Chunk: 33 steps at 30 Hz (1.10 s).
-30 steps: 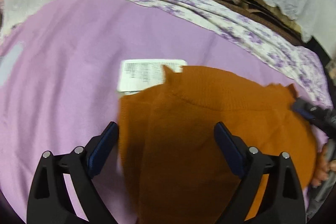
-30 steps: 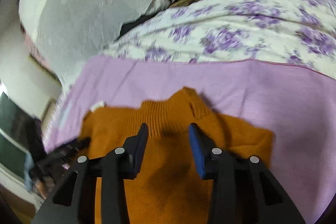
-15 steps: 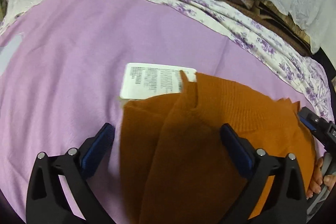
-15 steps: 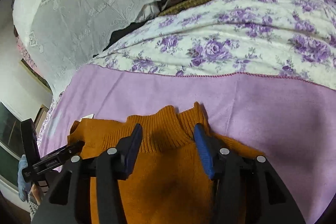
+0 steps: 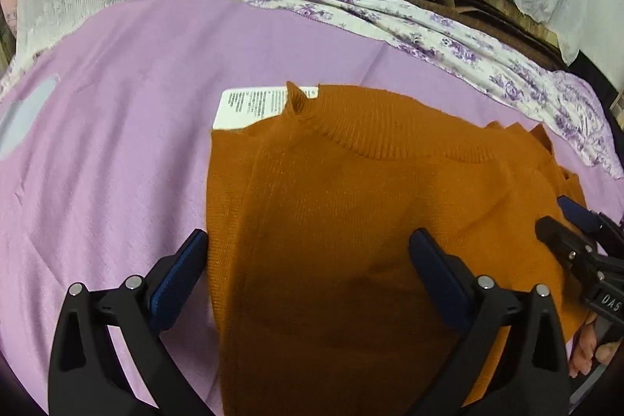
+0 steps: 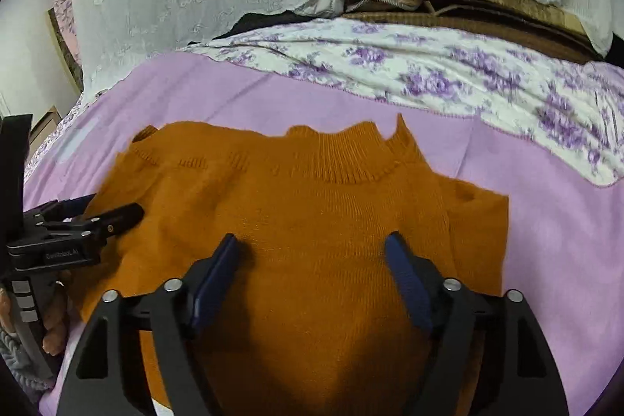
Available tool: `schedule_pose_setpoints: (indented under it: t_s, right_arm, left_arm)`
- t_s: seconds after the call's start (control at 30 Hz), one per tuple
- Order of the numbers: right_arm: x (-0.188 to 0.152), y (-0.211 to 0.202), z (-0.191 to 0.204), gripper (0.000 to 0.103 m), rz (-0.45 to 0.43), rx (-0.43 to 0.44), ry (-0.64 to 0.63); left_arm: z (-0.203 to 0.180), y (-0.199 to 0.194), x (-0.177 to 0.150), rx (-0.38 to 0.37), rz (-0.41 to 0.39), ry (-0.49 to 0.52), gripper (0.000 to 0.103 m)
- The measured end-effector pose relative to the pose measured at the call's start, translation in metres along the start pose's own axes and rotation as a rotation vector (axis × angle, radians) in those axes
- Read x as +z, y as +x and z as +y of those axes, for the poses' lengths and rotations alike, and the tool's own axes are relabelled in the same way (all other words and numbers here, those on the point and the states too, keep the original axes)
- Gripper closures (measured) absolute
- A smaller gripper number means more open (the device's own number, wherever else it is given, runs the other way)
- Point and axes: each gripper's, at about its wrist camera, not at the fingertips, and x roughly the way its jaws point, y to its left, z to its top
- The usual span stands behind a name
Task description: Fold small clothes
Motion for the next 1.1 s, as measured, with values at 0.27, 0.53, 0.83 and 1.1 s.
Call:
schedule_pose_setpoints:
  t_s: [0.27,0.53,0.83,1.1]
  right_arm:
    - [-0.007,-0.024,0.005,0.023,-0.107,-0.095,0.001]
    - [-0.038,-0.048,0.023,0.018,-0.094,-0.162,-0.024]
    - [-0.061,-0.055,0.034,0.011,-0.049,-0.193,-0.056]
    - [-0.076,-0.076,0.037,0.01,-0.092,-0.179,-0.032]
  left_arm:
    - [-0.02,-0.032,-0.021,0.068,-0.106,0.049,0.005]
    - [-0.034,-0.044,-0.045,0.121,-0.107,0.097,0.005]
    - [-0.037,-0.051,-0.063,0.158,-0.092,0.122,0.005]
    - [-0.039,-0.068,-0.077,0.175,-0.13,0.126,0.005]
